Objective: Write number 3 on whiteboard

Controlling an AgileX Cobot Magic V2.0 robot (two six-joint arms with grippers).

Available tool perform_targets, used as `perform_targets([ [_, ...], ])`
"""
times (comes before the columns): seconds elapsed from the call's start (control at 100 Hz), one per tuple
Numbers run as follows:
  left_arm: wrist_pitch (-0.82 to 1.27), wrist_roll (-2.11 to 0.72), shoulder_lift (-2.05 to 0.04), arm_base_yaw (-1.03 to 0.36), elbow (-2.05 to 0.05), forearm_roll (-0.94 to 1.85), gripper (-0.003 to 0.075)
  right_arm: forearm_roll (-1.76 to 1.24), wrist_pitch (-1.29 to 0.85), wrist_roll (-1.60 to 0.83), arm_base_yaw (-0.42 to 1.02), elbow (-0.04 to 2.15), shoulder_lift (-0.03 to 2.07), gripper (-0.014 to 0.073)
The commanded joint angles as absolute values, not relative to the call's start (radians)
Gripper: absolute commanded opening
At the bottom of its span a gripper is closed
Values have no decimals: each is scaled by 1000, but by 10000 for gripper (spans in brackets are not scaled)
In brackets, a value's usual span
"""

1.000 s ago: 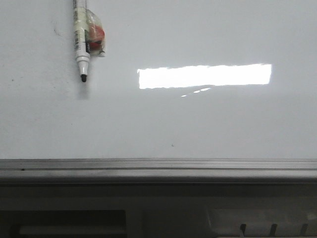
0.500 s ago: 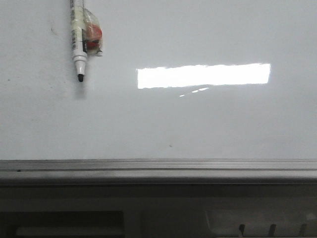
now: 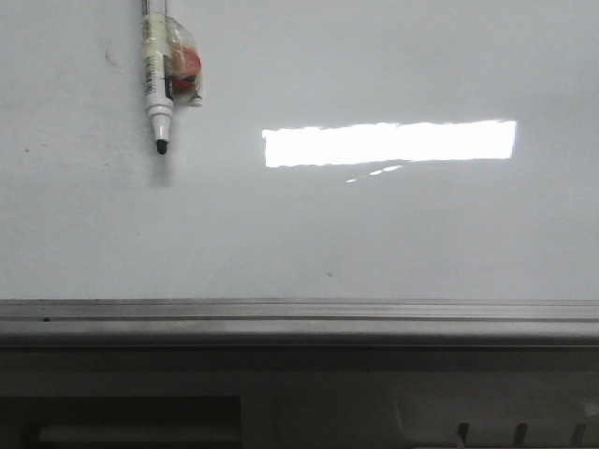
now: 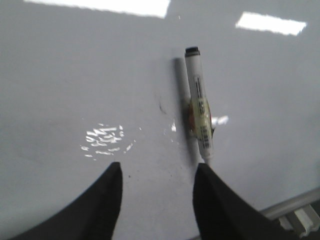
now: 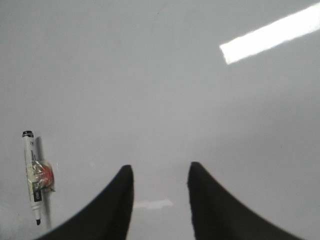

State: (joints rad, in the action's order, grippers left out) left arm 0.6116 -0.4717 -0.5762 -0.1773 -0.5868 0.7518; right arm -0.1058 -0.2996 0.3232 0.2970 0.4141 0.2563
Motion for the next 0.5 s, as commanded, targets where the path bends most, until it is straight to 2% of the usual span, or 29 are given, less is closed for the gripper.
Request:
perform_targets([
  [0.0, 644, -472, -687, -212, -664, 763, 391, -84, -309, 312, 292, 499, 325, 412],
  [0.05, 650, -472, -758, -235, -688, 765, 384, -84, -353, 302, 292, 528, 353, 443],
  [0.18, 627, -472, -897, -322, -747, 767, 349, -84, -382, 244, 292, 564, 396, 440],
  [0.35, 556, -459, -1045, -440, -815, 779, 349, -84, -373, 228, 292, 566, 401, 440],
  [0.49, 483, -413, -1142, -472, -852, 779, 349, -84, -379, 228, 292, 566, 401, 440],
])
